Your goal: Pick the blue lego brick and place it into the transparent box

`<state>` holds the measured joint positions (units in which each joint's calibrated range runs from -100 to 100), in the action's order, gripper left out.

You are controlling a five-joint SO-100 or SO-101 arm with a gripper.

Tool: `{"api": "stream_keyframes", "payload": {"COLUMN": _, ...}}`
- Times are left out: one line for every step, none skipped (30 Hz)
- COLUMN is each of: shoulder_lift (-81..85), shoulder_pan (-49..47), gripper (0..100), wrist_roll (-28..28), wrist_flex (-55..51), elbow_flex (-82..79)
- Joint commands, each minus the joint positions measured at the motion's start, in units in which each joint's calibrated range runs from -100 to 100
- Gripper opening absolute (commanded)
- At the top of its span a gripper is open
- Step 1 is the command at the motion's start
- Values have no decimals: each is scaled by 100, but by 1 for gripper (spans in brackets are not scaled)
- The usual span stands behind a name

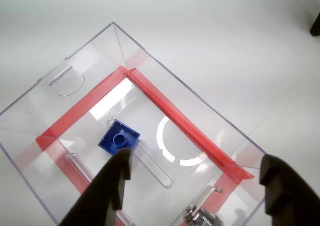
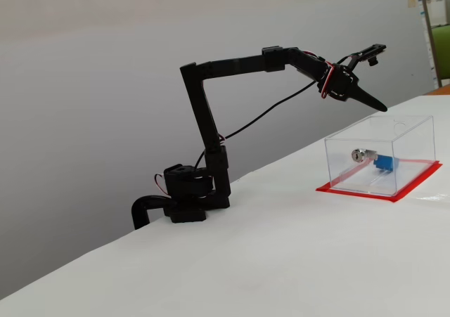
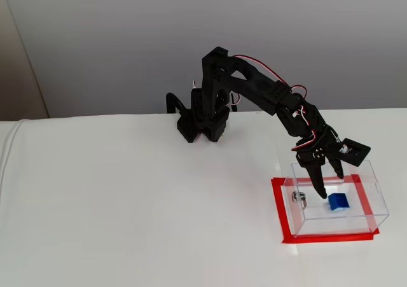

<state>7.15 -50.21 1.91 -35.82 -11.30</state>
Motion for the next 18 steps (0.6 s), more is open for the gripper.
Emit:
{"api": "stream_keyframes", "payload": {"shoulder_lift": 36, "shoulder_pan": 20, "gripper": 29, "wrist_roll": -13, "wrist_flex": 14, "elbow_flex": 343}}
{"api": "stream_keyframes", "payload": {"shoulder_lift": 36, "shoulder_pan": 34, "gripper": 29, "wrist_roll": -13, "wrist_flex": 14, "elbow_flex": 334}}
{"api": "stream_keyframes", "payload": {"shoulder_lift": 53, "shoulder_pan": 42, "gripper": 29, "wrist_roll": -13, "wrist_flex": 14, "elbow_flex": 334}}
{"api": "stream_keyframes", "payload": {"shoulder_lift": 70, "shoulder_pan": 49, "gripper": 28, "wrist_roll": -13, "wrist_flex": 14, "elbow_flex": 325}}
{"api": "stream_keyframes", "payload": {"shoulder_lift": 79, "shoulder_pan": 64, "gripper": 27, "wrist_roll": -13, "wrist_flex": 14, "elbow_flex": 325}}
{"api": "stream_keyframes", "payload": {"shoulder_lift": 104, "shoulder_pan": 79, "gripper": 26, "wrist_roll": -13, "wrist_flex": 14, "elbow_flex": 325}}
{"api": "stream_keyframes", "payload": {"shoulder_lift": 113, "shoulder_pan": 130, "gripper": 23, "wrist_roll": -13, "wrist_flex": 14, "elbow_flex": 325}}
{"api": "stream_keyframes", "payload": {"shoulder_lift": 130, "shoulder_pan": 167, "gripper": 21, "wrist_roll": -13, "wrist_flex": 14, "elbow_flex": 325}}
{"api": "stream_keyframes", "payload": {"shoulder_lift": 138, "shoulder_pan": 197, "gripper": 19, "wrist_roll": -13, "wrist_flex": 14, "elbow_flex": 325}}
{"api": "stream_keyframes", "payload": {"shoulder_lift": 138, "shoulder_pan": 234, "gripper": 18, "wrist_roll": -13, "wrist_flex": 14, "elbow_flex": 325}}
{"api": "stream_keyframes", "payload": {"shoulder_lift": 147, "shoulder_pan": 241, "gripper": 16, "wrist_roll": -13, "wrist_flex": 14, "elbow_flex": 325}}
{"api": "stream_keyframes", "payload": {"shoulder_lift": 147, "shoulder_pan": 264, "gripper": 15, "wrist_roll": -13, "wrist_flex": 14, "elbow_flex": 334}}
{"api": "stream_keyframes", "payload": {"shoulder_lift": 181, "shoulder_pan": 323, "gripper": 14, "wrist_roll": -13, "wrist_flex": 14, "elbow_flex": 334}}
{"api": "stream_keyframes", "payload": {"shoulder_lift": 240, "shoulder_pan": 360, "gripper": 13, "wrist_roll": -13, "wrist_flex": 14, "elbow_flex": 325}}
{"api": "stream_keyframes", "payload": {"shoulder_lift": 308, "shoulder_pan": 389, "gripper": 12, "wrist_roll": -13, "wrist_flex": 5, "elbow_flex": 316}}
{"api": "stream_keyframes", "payload": {"shoulder_lift": 367, "shoulder_pan": 411, "gripper": 10, "wrist_roll": -13, "wrist_flex": 5, "elbow_flex": 307}}
{"api": "stream_keyframes", "payload": {"shoulder_lift": 418, "shoulder_pan": 441, "gripper": 8, "wrist_roll": -13, "wrist_flex": 5, "elbow_flex": 280}}
{"api": "stream_keyframes", "payload": {"shoulder_lift": 486, "shoulder_pan": 522, "gripper": 6, "wrist_roll": -13, "wrist_flex": 5, "elbow_flex": 226}}
